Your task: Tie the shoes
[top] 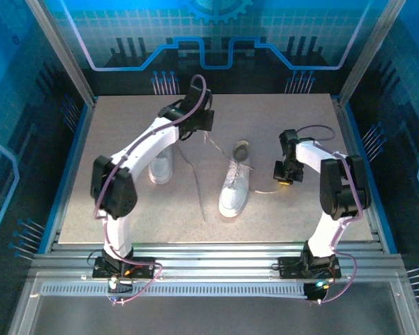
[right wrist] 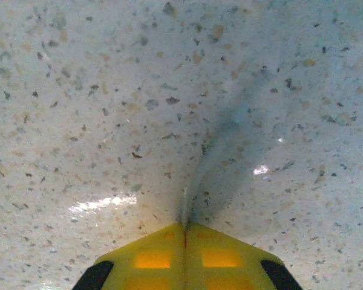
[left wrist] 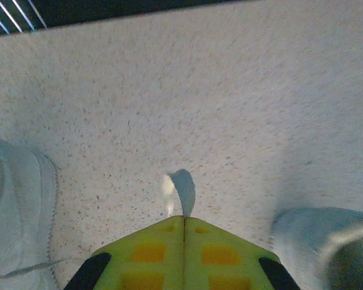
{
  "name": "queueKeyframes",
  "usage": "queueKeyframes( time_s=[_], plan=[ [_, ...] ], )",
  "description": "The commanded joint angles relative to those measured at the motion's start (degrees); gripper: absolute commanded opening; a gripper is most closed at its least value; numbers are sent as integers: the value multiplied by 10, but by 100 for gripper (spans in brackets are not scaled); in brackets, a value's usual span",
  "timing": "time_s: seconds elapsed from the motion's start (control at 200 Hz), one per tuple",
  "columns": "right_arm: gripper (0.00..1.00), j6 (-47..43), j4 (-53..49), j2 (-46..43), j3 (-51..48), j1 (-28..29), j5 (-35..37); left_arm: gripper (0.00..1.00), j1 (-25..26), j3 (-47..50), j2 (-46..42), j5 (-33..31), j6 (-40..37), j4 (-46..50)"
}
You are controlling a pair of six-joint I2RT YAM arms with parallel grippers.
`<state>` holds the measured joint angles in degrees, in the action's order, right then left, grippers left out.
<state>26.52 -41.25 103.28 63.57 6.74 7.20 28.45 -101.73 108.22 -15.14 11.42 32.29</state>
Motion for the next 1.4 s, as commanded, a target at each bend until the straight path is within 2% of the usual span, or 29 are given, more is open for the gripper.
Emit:
queueKeyframes(
  time_s=[0.0, 0.105, 0.22, 0.415, 0.575, 0.71, 0.885, 1.02, 1.091, 1.171, 1.256, 1.396],
  plan=[
    [0, -21, 60, -63, -46, -4, 14, 0, 1, 59, -72, 52, -38, -51],
    [0, -38, 117, -192, -105, -17, 11, 0, 5, 114, -145, 72, -57, -79],
    [0, -84, 124, -304, -121, -32, 4, 0, 15, 166, -212, 105, -70, -109],
    [0, -167, 70, -438, -90, -50, -3, 0, 107, 225, -246, 107, -117, -140],
    [0, -193, 15, -474, -36, -52, -6, 0, 200, 242, -203, 99, -140, -175],
    [0, -210, -19, -479, 23, -52, -29, 0, 259, 220, -138, 101, -143, -194],
    [0, -223, -41, -480, 64, -52, -79, 0, 306, 174, -42, 110, -149, -198],
    [0, -237, -54, -472, 65, -50, -111, 0, 315, 169, -4, 113, -142, -213],
    [0, -248, -63, -466, 64, -48, -121, 35, 315, 168, -3, 97, -140, -207],
    [0, -259, -72, -458, 65, -38, -129, 59, 311, 175, -23, 90, -144, -202],
    [0, -272, -75, -453, 67, -19, -132, 67, 301, 204, -64, 93, -145, -214],
    [0, -301, -87, -437, 82, 45, -112, 70, 261, 281, -163, 124, -110, -243]
  ],
)
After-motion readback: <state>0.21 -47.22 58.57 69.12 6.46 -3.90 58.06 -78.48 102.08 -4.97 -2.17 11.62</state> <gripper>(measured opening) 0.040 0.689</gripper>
